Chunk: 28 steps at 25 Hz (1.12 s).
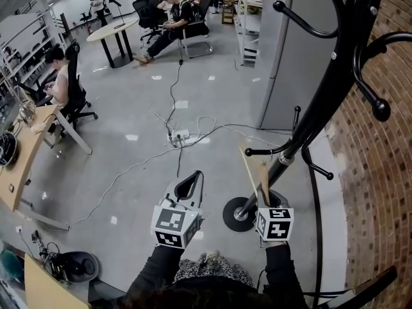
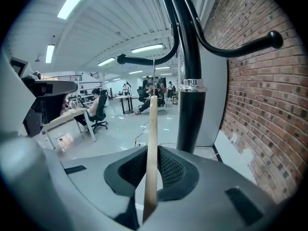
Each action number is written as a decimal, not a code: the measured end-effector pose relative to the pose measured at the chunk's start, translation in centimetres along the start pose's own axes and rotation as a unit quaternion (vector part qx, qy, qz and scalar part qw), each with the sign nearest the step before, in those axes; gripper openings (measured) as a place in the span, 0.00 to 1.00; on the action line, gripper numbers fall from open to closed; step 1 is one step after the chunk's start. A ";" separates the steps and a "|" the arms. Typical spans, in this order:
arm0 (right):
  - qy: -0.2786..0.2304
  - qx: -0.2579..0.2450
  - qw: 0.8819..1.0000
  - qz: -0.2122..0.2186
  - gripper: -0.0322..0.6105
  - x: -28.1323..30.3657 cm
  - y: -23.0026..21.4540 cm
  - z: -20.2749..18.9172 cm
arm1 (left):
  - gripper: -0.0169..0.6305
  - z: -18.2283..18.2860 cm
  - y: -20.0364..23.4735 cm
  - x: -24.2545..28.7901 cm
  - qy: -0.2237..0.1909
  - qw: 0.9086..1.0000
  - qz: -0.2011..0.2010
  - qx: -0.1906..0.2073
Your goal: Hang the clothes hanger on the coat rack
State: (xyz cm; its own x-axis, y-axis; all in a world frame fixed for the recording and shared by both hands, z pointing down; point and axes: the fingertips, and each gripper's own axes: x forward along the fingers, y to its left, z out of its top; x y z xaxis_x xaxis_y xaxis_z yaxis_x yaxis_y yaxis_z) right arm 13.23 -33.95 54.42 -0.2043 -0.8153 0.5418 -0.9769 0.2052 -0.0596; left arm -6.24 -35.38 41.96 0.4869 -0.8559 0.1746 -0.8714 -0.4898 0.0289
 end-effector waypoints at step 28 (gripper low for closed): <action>-0.113 -0.016 0.993 -0.004 0.14 -6.0 0.3 5.3 | 0.04 1.1 -2.3 -1.9 -0.017 1.000 -0.013 0.006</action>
State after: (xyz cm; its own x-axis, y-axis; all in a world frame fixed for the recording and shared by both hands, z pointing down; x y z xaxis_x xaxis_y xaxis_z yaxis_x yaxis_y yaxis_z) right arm 13.81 -31.89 46.68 -0.2081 -0.9173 0.3394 -0.9770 0.2114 -0.0278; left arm -5.09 -32.78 40.46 0.5114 -0.8479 0.1398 -0.8576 -0.5139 0.0206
